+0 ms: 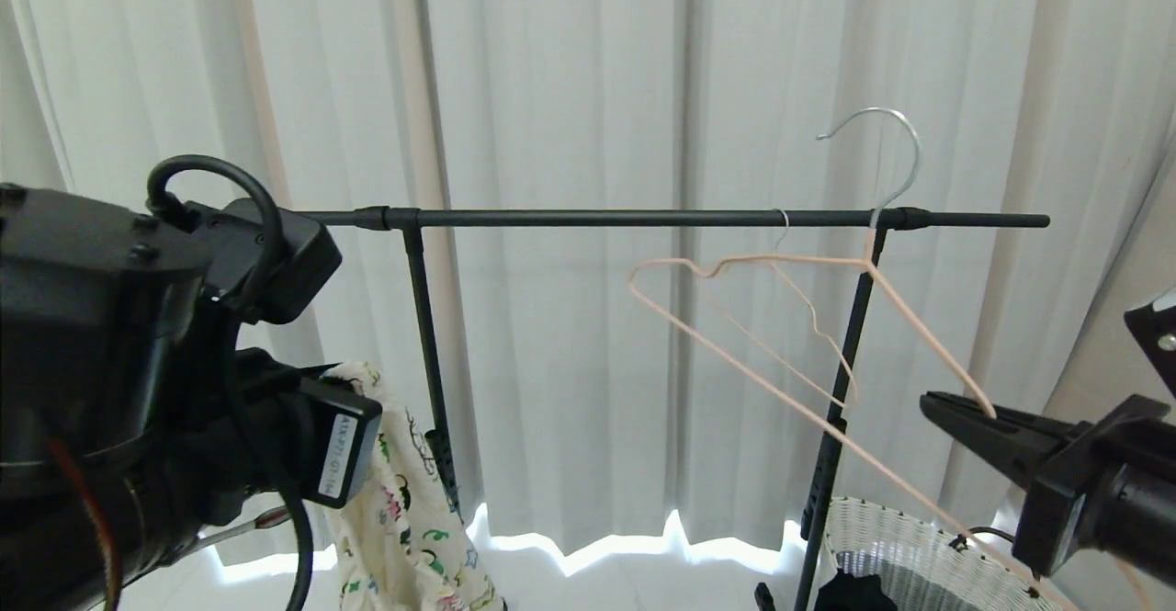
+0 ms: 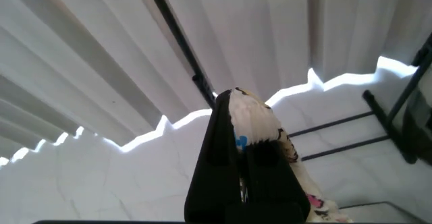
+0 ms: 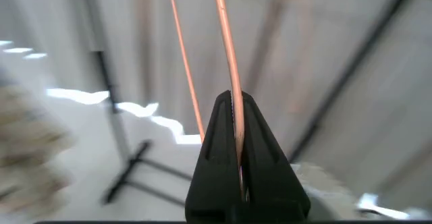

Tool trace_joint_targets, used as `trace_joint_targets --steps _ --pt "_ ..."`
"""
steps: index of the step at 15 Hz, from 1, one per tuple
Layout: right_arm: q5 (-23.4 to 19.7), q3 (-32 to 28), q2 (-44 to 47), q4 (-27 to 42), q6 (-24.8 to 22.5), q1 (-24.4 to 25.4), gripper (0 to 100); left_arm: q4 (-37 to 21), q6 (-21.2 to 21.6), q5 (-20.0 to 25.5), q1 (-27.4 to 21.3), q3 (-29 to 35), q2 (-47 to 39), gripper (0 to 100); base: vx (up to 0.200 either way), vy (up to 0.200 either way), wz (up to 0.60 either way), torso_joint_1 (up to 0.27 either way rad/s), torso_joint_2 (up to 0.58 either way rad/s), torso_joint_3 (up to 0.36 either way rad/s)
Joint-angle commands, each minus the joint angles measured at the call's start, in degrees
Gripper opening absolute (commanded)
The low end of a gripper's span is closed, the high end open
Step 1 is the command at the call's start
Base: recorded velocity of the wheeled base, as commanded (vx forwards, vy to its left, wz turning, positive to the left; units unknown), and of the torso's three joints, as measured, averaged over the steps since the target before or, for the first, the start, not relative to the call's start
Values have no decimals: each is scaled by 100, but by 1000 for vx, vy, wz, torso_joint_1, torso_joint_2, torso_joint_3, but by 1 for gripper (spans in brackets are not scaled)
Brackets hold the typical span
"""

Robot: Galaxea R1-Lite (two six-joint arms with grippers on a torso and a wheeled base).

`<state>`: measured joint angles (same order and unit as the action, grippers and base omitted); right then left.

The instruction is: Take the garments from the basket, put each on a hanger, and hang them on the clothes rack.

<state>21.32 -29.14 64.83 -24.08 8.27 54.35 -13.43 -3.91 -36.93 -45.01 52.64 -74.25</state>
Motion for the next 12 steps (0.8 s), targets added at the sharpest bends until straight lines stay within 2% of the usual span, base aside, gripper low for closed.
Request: trace_joint_targets --steps 1,2,4,8,12 --pt "4 40 320 17 615 964 0 -1 -101 -8 185 256 -511 0 0 0 0 0 0 0" --pt "4 31 416 17 861 1377 0 7 -136 -25 387 379 -669 0 0 0 0 0 0 0" --pt "4 40 416 26 1028 1720 0 -1 -391 -25 528 581 -801 0 0 0 0 0 0 0" --pt "-32 92 425 26 1169 1948 0 131 -681 -306 906 625 -1021 0 0 0 0 0 0 0" --pt "-75 83 416 26 1169 2150 0 201 -707 -394 941 607 -1091 0 0 0 0 0 0 0"
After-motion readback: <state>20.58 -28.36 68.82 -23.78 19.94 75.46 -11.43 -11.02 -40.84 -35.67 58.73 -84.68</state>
